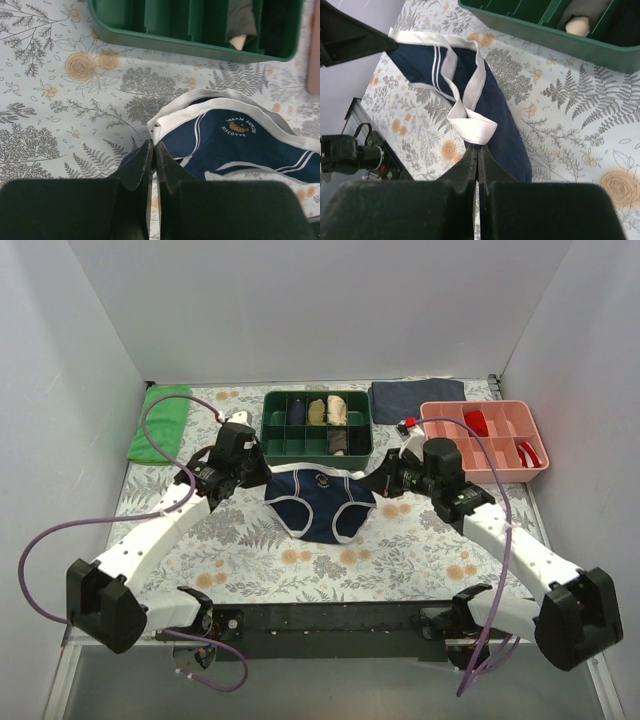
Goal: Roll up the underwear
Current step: Flatten out the underwear at the center of the board.
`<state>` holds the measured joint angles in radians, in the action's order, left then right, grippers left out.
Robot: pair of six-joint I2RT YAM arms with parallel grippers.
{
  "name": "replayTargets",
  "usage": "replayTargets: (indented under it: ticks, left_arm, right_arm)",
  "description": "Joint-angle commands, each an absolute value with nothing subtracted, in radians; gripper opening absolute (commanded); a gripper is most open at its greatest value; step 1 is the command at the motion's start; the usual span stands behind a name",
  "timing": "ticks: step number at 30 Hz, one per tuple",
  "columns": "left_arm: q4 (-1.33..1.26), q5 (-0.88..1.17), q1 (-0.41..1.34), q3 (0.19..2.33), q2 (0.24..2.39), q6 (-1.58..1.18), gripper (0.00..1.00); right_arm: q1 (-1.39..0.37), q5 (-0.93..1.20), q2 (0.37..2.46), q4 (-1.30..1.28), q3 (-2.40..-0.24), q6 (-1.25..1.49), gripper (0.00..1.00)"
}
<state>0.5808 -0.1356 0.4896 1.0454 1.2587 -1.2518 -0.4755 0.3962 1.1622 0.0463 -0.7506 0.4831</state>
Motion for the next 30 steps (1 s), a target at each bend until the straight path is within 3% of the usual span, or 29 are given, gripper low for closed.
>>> replayTargets:
  ticks: [1, 13, 19, 30]
  left_arm:
    - [0.672, -0.075, 0.485, 1.065, 1.172, -1.242, 0.00]
    - [0.932, 0.051, 0.489, 1.201, 1.046, -1.238, 0.00]
    - [0.934, 0.054, 0.489, 1.191, 1.117, -1.227, 0.03]
    - [0.660, 0.012, 0.485, 1.097, 1.428, -1.166, 0.00]
  right_arm:
    - [-0.498, 0.420, 1.042, -0.075, -0.726, 0.456, 0.01]
    - [-0.545, 0.379, 0.756, -0.377, -0.784, 0.440, 0.01]
    - [-0.543, 0.242, 0.866, -0.477, -0.818, 0.403, 0.01]
    - [-0.497, 0.112, 1.204, -0.206, -0.784, 0.394, 0.01]
